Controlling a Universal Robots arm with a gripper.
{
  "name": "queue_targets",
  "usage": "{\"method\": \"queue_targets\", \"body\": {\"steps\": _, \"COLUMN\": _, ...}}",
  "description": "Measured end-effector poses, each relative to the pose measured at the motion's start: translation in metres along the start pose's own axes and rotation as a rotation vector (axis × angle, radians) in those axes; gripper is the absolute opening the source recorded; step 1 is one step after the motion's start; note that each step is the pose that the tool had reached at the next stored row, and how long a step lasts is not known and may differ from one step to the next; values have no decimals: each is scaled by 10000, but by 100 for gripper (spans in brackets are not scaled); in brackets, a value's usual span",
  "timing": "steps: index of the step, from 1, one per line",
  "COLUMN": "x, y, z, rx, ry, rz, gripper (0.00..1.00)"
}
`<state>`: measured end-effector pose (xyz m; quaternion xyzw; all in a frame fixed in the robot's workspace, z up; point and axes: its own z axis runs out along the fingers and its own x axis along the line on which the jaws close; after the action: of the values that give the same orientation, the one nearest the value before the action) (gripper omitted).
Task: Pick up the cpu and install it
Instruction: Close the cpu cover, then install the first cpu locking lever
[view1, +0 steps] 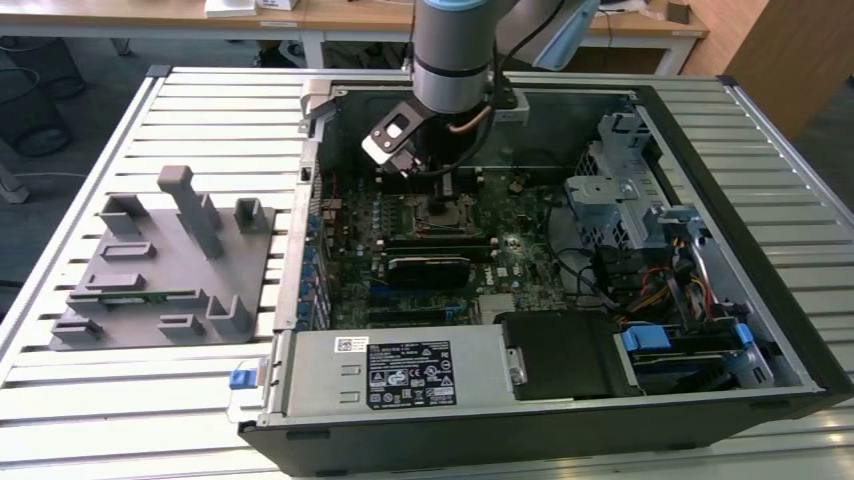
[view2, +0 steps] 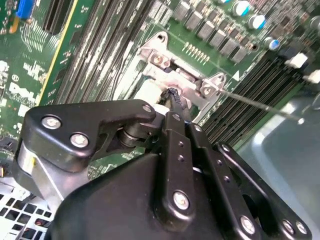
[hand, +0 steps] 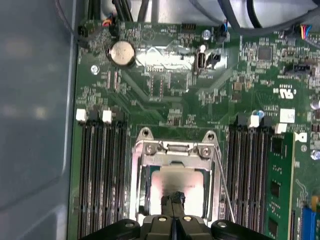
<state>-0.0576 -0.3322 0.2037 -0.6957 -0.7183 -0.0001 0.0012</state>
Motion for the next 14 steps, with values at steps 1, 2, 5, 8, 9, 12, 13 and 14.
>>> {"method": "queue_targets", "body": {"steps": 1, "x": -1, "y": 12, "z": 0, "rx": -1, "ry": 0, "rz": 0, "gripper": 11}}
{"method": "queue_targets", "body": {"steps": 2, "x": -1, "y": 25, "z": 0, "rx": -1, "ry": 1, "rz": 0, "gripper": 11}}
{"method": "queue_targets", "body": {"steps": 5, "x": -1, "y": 41, "z": 1, "rx": -1, "ry": 2, "rz": 0, "gripper": 11}}
{"method": "queue_targets", "body": {"steps": 8, "x": -2, "y": 50, "z": 1, "rx": -1, "ry": 1, "rz": 0, "gripper": 11}}
{"method": "queue_targets", "body": {"steps": 9, "x": -1, "y": 51, "z": 1, "rx": -1, "ry": 1, "rz": 1, "gripper": 11}}
{"method": "queue_targets", "body": {"steps": 12, "x": -1, "y": 55, "z": 1, "rx": -1, "ry": 1, "rz": 1, "gripper": 11}}
{"method": "queue_targets", "body": {"steps": 13, "x": -2, "y": 55, "z": 1, "rx": -1, "ry": 1, "rz": 1, "gripper": 11}}
{"method": "queue_targets", "body": {"steps": 14, "x": -1, "y": 56, "z": -1, "rx": 0, "ry": 1, "rz": 0, "gripper": 11}}
